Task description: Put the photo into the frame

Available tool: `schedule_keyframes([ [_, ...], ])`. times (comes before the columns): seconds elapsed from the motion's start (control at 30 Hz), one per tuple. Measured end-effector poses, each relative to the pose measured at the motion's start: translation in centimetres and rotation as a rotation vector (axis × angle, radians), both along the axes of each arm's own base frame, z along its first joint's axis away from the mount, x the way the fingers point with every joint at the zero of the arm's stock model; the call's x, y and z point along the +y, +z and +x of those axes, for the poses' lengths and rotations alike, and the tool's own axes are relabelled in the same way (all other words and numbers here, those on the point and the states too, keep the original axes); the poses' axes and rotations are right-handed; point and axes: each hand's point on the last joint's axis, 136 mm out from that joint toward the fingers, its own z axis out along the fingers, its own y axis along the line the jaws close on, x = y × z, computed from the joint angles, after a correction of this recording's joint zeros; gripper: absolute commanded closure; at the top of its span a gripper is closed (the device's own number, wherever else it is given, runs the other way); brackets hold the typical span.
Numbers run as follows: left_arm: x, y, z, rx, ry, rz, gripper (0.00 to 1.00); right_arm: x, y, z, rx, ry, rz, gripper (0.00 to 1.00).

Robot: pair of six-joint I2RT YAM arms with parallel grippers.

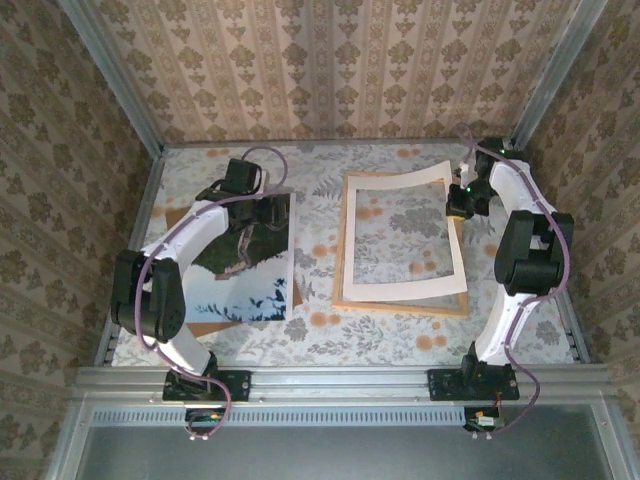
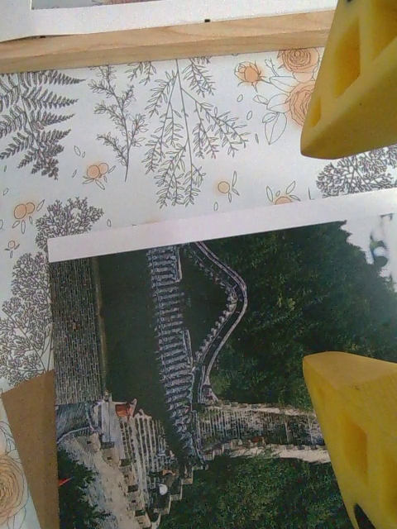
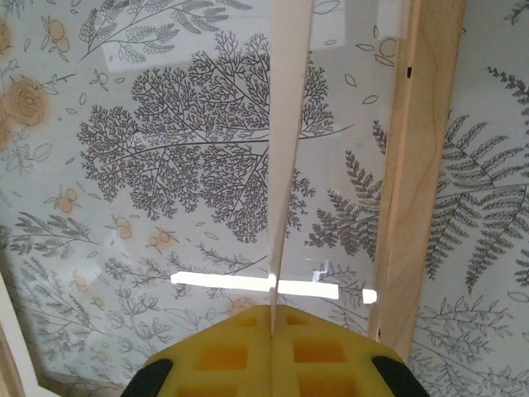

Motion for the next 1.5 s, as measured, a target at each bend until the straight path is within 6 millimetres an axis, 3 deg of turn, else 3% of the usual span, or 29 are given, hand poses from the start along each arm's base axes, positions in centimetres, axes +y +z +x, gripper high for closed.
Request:
schedule_keyframes([
  [0.4, 0.0, 0.0, 0.0, -0.001, -0.005, 0.003, 0.36, 0.1, -2.6, -1.5, 0.052, -0.093, 0.014, 1.00],
  [1.5, -0.7, -1.8, -0.2, 0.036, -0.020, 0.027, 0.35, 0.0, -2.8, -1.1, 0.023, -0.094, -0.012, 1.00],
])
